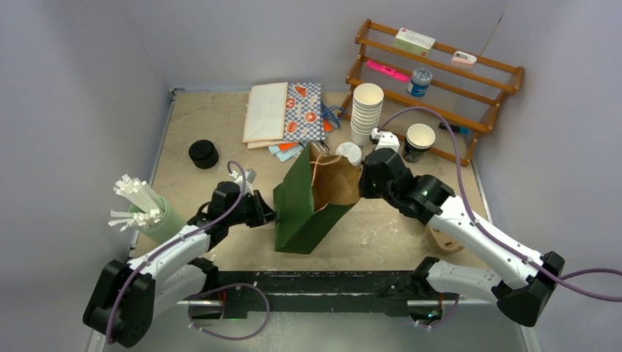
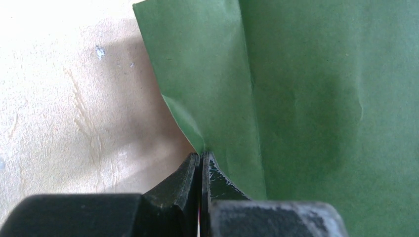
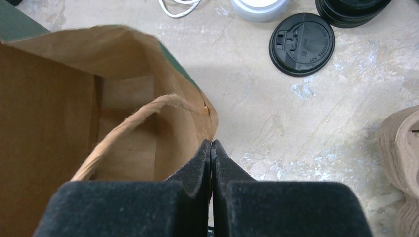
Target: Pack the takeout coffee
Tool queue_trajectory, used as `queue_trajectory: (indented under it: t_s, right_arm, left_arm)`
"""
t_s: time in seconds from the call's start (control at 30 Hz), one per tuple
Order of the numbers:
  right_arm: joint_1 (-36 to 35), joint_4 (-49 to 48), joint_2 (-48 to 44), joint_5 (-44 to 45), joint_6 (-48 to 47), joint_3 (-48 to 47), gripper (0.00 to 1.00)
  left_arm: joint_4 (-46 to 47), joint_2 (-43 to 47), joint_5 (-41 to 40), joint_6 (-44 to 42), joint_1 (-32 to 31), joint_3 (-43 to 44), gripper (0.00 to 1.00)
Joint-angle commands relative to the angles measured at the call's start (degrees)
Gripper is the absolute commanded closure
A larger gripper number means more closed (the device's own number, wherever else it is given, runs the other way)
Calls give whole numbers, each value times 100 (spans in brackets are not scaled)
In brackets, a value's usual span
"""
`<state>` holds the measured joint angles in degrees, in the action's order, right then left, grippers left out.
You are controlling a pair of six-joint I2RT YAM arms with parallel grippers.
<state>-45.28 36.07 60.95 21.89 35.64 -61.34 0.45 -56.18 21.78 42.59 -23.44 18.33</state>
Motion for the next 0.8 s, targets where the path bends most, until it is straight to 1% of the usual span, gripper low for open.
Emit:
queue_trajectory:
  t_s: [0.0,0.03,0.1,0.17,0.3,0.4,0.43,0.53,0.6,0.73,0.77]
  right_arm:
    - [88,18,-30,-2,-245,-388,100]
    - [88,-33,-18,-119,-289,-403,100]
    - [89,-80,38,-299,-335,-490,100]
    - [89,-89,136,-417,-397,-638,100]
    - [89,-42,384,-504,-492,-1024,100]
    - [85,-121,577,-287,-662,-1299,100]
    - [81,-117,655,-259,-717,-1380,100]
    - [80,-24,877,-176,-759,-1578,100]
    - [80,-17,976,-172,-779,-1669,100]
    - [67,-50,1090,-254,-814,-1801,100]
    - [71,-51,1132,-258,-813,-1848,100]
  left_arm:
    - [442,-277,-72,21,103,-301,100]
    - [488,-327,-62,9,103,-313,97]
    - [455,-321,-124,-20,103,-289,89]
    - [332,-158,-298,-29,105,-274,78]
    - [-324,771,-1132,220,103,-316,56]
    - [-779,1430,-1613,315,103,-254,47]
    - [-836,1587,-1619,257,99,-186,45]
    - [-1007,1758,-1236,79,94,259,40]
    - [-1251,1696,-924,-37,88,846,34]
    - [-1766,1502,-625,-33,-17,1938,22]
    - [-1828,1486,-607,3,-74,2164,21]
